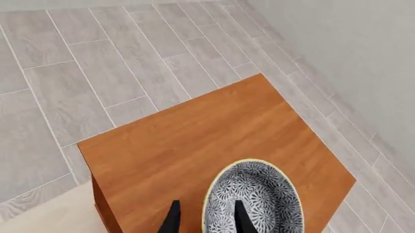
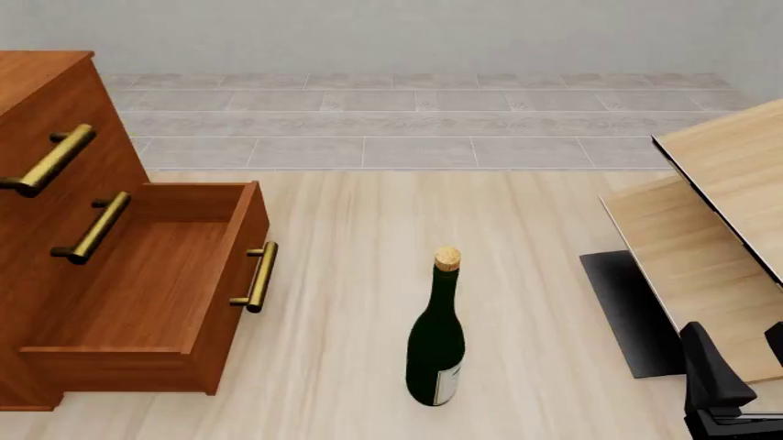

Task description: Put the bowl on top of the cabinet.

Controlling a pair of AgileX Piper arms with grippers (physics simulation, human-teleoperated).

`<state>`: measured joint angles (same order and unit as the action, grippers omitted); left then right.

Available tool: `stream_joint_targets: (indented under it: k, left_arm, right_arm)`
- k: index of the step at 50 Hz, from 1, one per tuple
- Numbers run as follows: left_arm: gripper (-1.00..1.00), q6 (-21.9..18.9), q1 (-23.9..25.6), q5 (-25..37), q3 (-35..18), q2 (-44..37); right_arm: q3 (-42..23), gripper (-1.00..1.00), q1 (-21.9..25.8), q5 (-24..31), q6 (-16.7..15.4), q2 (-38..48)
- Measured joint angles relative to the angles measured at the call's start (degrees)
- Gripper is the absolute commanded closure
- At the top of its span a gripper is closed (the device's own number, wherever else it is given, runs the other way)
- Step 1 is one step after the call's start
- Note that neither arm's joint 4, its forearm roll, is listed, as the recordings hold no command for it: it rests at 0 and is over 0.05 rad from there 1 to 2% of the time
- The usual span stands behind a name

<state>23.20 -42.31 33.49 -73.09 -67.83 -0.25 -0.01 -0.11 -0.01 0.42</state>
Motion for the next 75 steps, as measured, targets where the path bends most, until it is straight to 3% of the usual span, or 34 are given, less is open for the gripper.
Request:
stream_joint_targets:
  k: [32,75]
  left_arm:
    - [-1.00,1.66,1.28,1.07,-2.18,4.15]
    - [-1.00,4.96,-1.47,2.16,-7.74,13.50]
  right_arm:
    - [0.00,-1.00,0.00,0.00,0.00,0.00]
    - [0.00,-1.00,0.00,0.00,0.00,0.00]
